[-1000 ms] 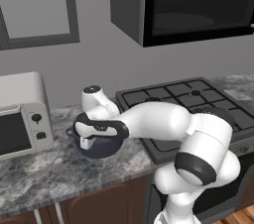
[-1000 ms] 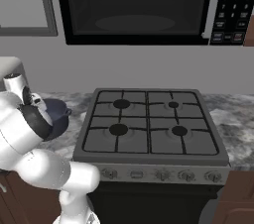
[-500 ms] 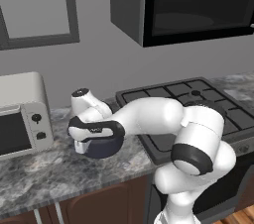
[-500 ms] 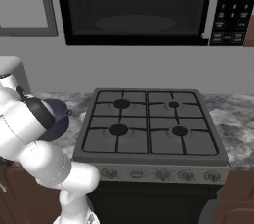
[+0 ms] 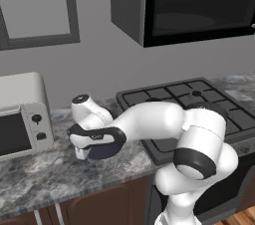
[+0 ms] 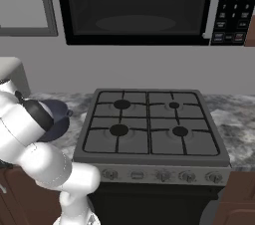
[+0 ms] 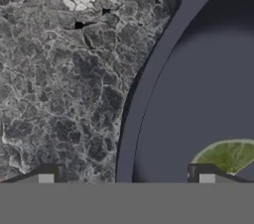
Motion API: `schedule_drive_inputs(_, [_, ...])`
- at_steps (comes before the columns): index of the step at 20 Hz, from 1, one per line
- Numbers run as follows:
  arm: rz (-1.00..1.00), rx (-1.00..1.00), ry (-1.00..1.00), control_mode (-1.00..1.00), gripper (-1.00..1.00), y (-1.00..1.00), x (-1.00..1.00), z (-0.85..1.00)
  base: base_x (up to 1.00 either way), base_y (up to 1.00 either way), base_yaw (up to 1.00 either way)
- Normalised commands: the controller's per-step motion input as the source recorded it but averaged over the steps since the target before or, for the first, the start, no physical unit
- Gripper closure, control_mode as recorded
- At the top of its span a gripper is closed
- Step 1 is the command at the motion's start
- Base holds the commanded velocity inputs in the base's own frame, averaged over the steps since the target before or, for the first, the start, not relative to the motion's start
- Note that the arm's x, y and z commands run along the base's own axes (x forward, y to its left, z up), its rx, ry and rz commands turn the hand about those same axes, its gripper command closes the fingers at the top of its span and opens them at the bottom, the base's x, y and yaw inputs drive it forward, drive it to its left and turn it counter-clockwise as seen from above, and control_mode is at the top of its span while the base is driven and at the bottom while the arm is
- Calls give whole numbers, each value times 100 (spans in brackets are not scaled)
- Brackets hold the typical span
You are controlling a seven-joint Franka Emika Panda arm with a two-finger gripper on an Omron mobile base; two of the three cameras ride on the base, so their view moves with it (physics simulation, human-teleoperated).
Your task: Turn on the sink faucet. Then move the lemon wedge from the counter to the sink. Turn off the sink. Move the vegetable from the sink to the pot next to the stove. Finally move the pot to the rear left burner.
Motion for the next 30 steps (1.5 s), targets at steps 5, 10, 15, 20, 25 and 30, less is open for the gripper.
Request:
schedule_drive_inputs(5, [2,-2,0,-100,100,0,3,-29,0,0,0])
schedule_drive_inputs(10, [0,0,-1,-100,100,0,0,-2,0,0,0])
schedule_drive_inputs(15, [-1,0,-8,-100,100,-18,0,28,0,0,0])
schedule_drive_inputs(20, [0,0,-19,-100,100,-37,0,53,0,0,0])
schedule_drive_inputs(25, [0,0,-18,-100,100,-53,0,45,0,0,0])
schedule_drive_inputs(30, [0,0,-8,-100,100,-68,9,47,0,0,0])
